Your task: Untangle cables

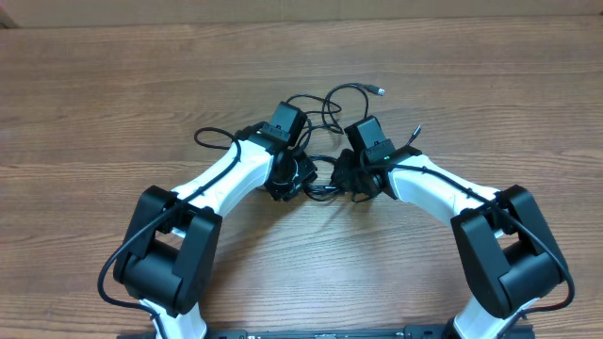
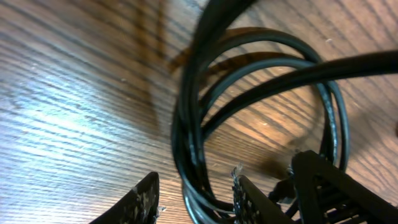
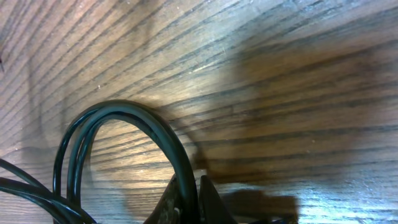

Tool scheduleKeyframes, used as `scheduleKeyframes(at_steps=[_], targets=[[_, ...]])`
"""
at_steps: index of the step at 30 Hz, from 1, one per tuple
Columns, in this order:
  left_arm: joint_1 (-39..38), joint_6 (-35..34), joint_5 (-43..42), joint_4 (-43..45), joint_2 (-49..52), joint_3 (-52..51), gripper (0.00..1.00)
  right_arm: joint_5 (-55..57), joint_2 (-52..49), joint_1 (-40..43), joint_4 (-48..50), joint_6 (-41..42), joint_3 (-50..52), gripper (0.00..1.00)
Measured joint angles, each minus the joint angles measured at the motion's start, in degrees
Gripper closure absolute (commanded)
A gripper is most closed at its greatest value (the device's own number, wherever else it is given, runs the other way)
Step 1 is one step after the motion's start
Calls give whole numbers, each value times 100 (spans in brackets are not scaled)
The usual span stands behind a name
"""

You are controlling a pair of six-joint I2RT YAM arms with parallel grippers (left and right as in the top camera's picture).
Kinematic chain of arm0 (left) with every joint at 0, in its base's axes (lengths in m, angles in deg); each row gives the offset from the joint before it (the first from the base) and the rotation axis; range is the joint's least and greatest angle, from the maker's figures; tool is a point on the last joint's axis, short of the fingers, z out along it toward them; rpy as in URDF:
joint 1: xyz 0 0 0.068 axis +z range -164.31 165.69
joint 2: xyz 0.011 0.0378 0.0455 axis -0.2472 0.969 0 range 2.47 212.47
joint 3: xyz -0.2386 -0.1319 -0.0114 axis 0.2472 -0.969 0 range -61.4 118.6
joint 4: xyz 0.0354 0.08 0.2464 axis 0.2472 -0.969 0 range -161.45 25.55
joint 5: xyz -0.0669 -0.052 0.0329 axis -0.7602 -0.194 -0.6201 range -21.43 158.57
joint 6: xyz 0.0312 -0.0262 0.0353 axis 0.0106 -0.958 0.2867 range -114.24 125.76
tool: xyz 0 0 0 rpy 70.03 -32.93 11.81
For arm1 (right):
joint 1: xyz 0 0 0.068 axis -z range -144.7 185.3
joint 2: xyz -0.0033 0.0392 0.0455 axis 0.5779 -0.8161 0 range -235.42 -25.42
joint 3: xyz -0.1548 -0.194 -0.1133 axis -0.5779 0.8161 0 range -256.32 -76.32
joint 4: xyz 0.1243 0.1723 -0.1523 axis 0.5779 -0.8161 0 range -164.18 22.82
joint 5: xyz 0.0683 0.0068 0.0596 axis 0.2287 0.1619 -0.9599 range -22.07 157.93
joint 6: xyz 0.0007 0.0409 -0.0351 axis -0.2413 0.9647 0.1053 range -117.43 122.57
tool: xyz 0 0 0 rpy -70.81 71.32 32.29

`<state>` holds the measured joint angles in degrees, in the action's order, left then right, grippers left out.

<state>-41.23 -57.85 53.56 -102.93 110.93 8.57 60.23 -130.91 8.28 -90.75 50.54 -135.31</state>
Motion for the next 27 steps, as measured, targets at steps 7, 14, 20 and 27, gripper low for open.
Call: scheduleKeyframes(at_steps=[7, 14, 20, 27], targets=[[-7, -13, 74, -92, 0, -2, 61, 2, 0, 0, -50, -2, 0, 96], [-50, -13, 168, -92, 37, -9, 61, -2, 0, -2, -52, 2, 0, 96], [-87, -44, 227, -90, 37, -9, 67, 0, 0, 0, -70, 0, 0, 96], [-122, -57, 267, -92, 37, -9, 67, -2, 0, 0, -105, 0, 0, 96]])
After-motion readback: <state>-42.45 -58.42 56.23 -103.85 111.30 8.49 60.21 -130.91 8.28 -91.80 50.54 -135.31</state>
